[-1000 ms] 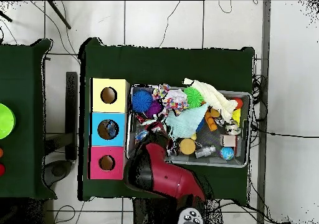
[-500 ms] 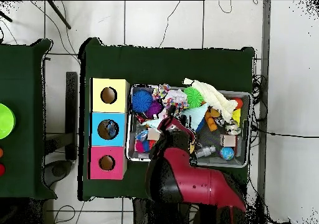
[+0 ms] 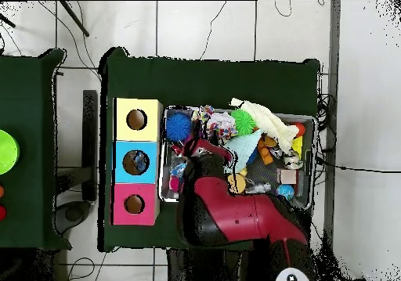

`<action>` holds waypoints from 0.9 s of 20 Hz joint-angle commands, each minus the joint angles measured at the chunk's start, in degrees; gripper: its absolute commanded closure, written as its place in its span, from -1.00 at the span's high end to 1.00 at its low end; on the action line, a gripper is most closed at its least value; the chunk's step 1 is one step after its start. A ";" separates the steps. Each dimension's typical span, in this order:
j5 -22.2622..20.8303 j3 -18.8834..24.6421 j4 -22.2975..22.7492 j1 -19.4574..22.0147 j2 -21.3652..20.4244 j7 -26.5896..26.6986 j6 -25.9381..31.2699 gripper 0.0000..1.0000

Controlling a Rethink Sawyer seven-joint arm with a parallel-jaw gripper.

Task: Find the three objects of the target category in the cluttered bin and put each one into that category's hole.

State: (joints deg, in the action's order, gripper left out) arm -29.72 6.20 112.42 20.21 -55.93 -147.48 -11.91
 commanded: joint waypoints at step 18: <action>-18.99 18.35 -4.17 4.80 5.59 8.59 18.90 1.00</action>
State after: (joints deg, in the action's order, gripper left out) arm -42.22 24.39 111.59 28.64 -54.16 -147.46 -0.17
